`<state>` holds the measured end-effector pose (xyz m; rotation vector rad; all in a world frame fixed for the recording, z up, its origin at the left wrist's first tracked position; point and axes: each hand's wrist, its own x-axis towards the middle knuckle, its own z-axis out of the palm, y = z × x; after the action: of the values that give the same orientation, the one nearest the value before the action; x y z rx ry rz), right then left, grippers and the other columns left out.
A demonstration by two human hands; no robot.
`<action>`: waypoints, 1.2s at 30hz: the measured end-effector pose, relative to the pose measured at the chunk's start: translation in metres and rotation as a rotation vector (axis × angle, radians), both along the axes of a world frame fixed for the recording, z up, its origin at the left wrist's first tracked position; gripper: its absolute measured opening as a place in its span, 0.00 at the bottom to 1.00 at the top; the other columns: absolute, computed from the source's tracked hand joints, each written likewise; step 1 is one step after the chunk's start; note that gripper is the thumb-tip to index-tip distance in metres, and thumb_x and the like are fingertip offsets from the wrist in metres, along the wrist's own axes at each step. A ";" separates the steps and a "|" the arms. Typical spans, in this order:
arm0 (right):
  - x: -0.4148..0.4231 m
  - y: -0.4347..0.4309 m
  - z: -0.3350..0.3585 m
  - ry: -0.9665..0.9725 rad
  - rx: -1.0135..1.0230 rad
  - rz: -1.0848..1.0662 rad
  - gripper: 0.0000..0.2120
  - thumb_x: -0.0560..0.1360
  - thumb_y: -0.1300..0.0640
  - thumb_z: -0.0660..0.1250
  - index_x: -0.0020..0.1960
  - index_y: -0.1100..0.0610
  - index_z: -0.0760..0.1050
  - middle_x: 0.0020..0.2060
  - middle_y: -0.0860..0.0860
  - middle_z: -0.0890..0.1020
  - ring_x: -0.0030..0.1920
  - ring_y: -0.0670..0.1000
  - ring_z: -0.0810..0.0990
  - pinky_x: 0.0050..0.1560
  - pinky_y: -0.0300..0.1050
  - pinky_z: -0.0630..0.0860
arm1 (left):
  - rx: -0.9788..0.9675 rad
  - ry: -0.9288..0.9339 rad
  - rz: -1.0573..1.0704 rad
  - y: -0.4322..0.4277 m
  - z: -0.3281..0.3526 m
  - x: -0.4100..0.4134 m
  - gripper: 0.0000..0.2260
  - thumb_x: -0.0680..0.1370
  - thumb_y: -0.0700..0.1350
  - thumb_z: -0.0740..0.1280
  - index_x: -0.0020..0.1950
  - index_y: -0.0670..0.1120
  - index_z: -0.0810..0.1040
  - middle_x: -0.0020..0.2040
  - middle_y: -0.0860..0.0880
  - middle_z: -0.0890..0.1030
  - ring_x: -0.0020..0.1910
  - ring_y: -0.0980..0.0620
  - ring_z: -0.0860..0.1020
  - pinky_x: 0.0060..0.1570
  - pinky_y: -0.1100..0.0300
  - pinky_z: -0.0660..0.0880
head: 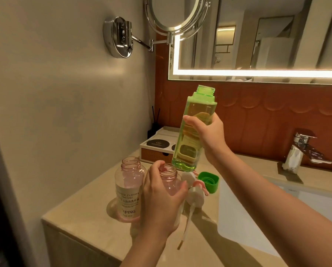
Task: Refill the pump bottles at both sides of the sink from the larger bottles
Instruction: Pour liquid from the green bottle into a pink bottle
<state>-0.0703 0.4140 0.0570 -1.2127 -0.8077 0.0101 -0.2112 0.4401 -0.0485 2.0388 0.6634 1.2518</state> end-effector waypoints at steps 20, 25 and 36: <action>-0.017 -0.106 -0.033 -0.394 -0.536 0.106 0.28 0.62 0.57 0.78 0.57 0.49 0.71 0.48 0.46 0.80 0.48 0.44 0.80 0.50 0.45 0.79 | -0.172 -0.120 -0.146 -0.012 -0.007 -0.015 0.41 0.59 0.61 0.75 0.68 0.58 0.60 0.64 0.51 0.73 0.62 0.52 0.72 0.59 0.52 0.74; -0.026 -0.105 -0.042 -0.503 -0.643 0.124 0.27 0.62 0.54 0.78 0.55 0.43 0.69 0.47 0.42 0.78 0.47 0.40 0.78 0.47 0.38 0.78 | -0.185 -0.167 -0.197 -0.009 -0.009 -0.011 0.30 0.64 0.47 0.78 0.61 0.54 0.68 0.54 0.55 0.77 0.53 0.59 0.76 0.45 0.70 0.73; -0.022 -0.099 -0.035 -0.663 -0.793 0.099 0.29 0.62 0.51 0.77 0.59 0.47 0.68 0.47 0.46 0.78 0.47 0.47 0.77 0.47 0.49 0.78 | -0.201 -0.229 -0.219 -0.008 -0.014 -0.009 0.24 0.65 0.43 0.78 0.53 0.55 0.70 0.50 0.59 0.78 0.48 0.70 0.75 0.43 0.77 0.71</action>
<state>-0.0927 0.3148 0.0223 -1.9646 -1.5267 0.0092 -0.2197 0.4326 -0.0626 1.7208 0.4272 1.2143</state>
